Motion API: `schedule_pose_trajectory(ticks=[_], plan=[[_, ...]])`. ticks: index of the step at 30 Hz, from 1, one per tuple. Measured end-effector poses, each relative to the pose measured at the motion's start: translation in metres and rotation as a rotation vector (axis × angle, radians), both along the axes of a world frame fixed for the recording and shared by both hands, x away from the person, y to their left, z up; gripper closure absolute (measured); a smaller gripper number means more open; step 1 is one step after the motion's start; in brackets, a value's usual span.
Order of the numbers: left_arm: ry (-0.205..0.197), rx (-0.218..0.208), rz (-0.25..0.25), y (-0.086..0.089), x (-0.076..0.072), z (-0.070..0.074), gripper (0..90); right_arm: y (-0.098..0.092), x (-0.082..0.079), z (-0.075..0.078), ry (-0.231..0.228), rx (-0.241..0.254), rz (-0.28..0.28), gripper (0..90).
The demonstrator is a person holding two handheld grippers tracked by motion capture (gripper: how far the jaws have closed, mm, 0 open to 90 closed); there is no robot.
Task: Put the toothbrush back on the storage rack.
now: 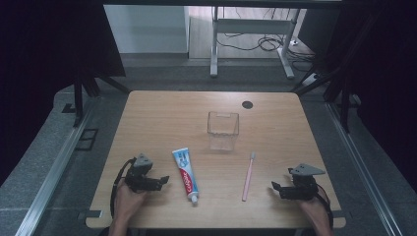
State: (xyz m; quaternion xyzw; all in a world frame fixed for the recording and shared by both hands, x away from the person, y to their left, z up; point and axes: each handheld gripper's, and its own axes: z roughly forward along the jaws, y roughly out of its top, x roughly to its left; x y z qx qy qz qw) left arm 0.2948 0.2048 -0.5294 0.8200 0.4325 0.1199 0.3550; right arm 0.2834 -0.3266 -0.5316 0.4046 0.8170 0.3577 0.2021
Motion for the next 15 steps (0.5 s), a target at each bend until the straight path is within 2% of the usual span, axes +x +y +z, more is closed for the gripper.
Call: schedule_pose_trajectory(ticks=[6,15], plan=[[-0.013,0.004,0.003,0.0010,-0.0003,-0.0001,13.3,0.0011,-0.0006,0.0011,0.001,-0.006,0.006,12.7],[-0.026,0.017,-0.011,-0.0009,-0.0007,-0.0003,13.3,0.0053,-0.0013,0.0034,0.020,0.019,0.034,10.6]])
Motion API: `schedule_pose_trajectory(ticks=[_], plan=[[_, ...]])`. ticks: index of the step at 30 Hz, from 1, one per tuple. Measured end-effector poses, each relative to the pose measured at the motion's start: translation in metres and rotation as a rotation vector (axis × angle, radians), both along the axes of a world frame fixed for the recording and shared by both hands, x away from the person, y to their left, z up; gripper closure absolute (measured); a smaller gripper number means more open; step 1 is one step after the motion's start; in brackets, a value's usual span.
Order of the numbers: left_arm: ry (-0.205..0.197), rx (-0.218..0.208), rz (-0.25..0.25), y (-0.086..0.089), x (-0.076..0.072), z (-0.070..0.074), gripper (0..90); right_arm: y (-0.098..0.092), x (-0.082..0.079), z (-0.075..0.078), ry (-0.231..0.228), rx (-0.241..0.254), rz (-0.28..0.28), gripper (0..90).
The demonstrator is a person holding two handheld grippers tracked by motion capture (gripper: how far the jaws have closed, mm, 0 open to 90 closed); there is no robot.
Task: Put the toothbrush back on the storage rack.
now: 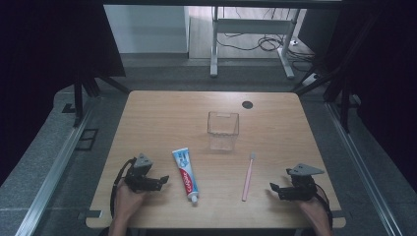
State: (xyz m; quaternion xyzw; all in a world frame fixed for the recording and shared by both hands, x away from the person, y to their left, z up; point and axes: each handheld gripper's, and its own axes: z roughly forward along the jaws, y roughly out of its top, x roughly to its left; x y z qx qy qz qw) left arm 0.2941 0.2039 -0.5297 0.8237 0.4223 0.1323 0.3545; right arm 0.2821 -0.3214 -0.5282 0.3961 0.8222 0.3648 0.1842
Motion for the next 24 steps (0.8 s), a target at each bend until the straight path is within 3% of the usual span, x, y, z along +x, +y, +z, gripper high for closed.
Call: schedule_pose_trajectory(ticks=[6,17,22,24], plan=[[-0.002,0.009,-0.009,-0.002,0.000,0.000,13.3,0.005,-0.001,0.003,-0.003,0.024,0.017,10.1],[-0.001,0.017,-0.014,-0.003,0.000,0.000,13.2,0.020,-0.002,0.007,0.062,0.023,0.047,9.7],[-0.002,0.022,-0.016,-0.004,0.000,0.000,13.2,0.027,-0.001,0.009,0.082,0.033,0.046,14.1],[-0.002,0.023,-0.017,-0.004,0.000,0.000,13.2,0.029,-0.001,0.011,0.093,0.040,0.042,19.7]])
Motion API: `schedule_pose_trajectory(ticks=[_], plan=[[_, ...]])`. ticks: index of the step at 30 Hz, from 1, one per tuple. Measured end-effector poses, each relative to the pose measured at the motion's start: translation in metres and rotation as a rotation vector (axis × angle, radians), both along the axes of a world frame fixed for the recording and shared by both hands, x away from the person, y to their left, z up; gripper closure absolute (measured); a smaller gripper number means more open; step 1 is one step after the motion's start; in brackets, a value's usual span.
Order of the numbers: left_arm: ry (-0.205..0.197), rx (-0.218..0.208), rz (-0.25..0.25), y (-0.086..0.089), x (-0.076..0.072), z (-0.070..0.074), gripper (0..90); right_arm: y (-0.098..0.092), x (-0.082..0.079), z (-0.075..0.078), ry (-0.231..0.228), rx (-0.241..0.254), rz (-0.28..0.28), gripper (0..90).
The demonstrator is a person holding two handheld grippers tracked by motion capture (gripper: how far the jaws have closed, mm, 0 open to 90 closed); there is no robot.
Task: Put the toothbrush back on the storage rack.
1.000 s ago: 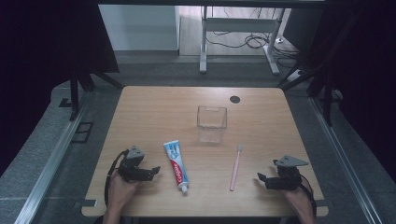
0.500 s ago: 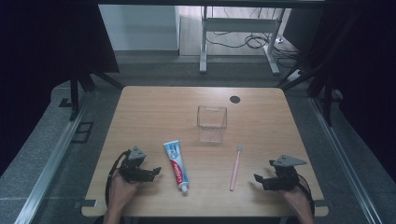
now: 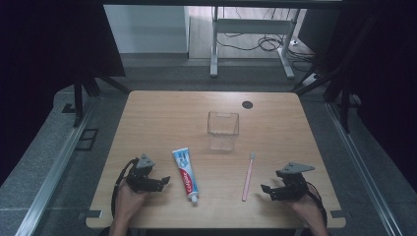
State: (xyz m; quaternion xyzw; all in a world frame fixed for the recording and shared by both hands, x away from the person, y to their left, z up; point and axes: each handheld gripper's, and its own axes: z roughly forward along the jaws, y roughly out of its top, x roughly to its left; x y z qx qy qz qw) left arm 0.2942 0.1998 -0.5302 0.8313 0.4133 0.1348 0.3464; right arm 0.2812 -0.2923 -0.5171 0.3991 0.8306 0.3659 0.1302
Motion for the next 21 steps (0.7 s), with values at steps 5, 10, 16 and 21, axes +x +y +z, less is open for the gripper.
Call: schedule_pose_trajectory(ticks=[5,10,16,21], plan=[[0.000,0.004,-0.005,-0.001,0.000,0.000,13.2,0.007,-0.001,0.002,0.026,0.016,0.030,40.1],[-0.006,0.006,-0.007,-0.002,0.000,0.000,13.2,0.015,-0.001,0.005,0.014,0.025,0.061,50.1],[-0.012,0.005,-0.006,-0.002,-0.001,0.000,13.2,0.026,0.002,0.008,0.025,0.049,0.097,65.2],[-0.012,0.009,-0.012,-0.003,-0.001,0.000,13.3,0.037,0.002,0.007,0.028,0.027,0.140,80.4]])
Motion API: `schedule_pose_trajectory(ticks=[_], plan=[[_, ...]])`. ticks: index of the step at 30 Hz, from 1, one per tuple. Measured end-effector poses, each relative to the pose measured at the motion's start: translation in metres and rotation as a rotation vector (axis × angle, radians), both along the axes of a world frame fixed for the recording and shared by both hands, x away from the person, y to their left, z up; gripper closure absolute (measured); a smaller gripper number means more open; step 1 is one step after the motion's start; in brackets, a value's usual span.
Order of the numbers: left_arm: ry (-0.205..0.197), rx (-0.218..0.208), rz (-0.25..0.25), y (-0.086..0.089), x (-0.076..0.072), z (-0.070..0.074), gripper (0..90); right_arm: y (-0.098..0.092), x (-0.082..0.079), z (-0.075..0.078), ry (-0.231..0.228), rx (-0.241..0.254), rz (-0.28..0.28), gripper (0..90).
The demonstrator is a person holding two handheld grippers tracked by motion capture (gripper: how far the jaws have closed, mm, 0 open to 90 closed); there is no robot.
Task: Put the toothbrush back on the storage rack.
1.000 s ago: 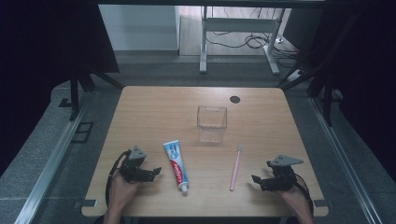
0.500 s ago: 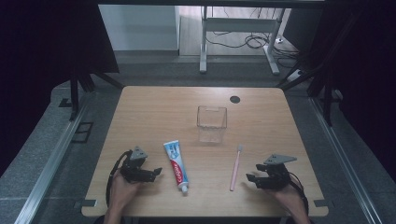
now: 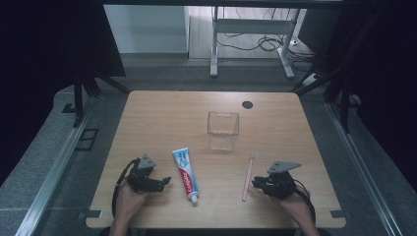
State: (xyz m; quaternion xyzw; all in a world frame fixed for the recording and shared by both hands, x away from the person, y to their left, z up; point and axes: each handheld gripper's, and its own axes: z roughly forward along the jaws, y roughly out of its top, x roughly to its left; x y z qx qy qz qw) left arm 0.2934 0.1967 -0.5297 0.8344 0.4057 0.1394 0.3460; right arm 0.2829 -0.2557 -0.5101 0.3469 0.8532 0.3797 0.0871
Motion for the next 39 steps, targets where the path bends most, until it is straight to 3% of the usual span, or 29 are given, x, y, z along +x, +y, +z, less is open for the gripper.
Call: schedule_pose_trajectory(ticks=[6,20,29,39], plan=[[-0.006,0.011,-0.008,-0.001,0.000,0.000,13.4,0.010,0.000,-0.001,-0.009,0.006,0.028,89.2],[-0.005,0.019,-0.018,-0.003,-0.001,-0.001,13.4,0.036,0.000,-0.012,0.007,-0.045,0.079,89.6],[-0.004,0.031,-0.031,-0.004,-0.001,-0.001,13.4,0.035,0.000,-0.014,0.036,-0.067,0.085,89.3],[-0.001,0.048,-0.041,-0.006,-0.001,-0.002,13.5,0.022,0.002,-0.012,0.052,-0.084,0.050,89.0]])
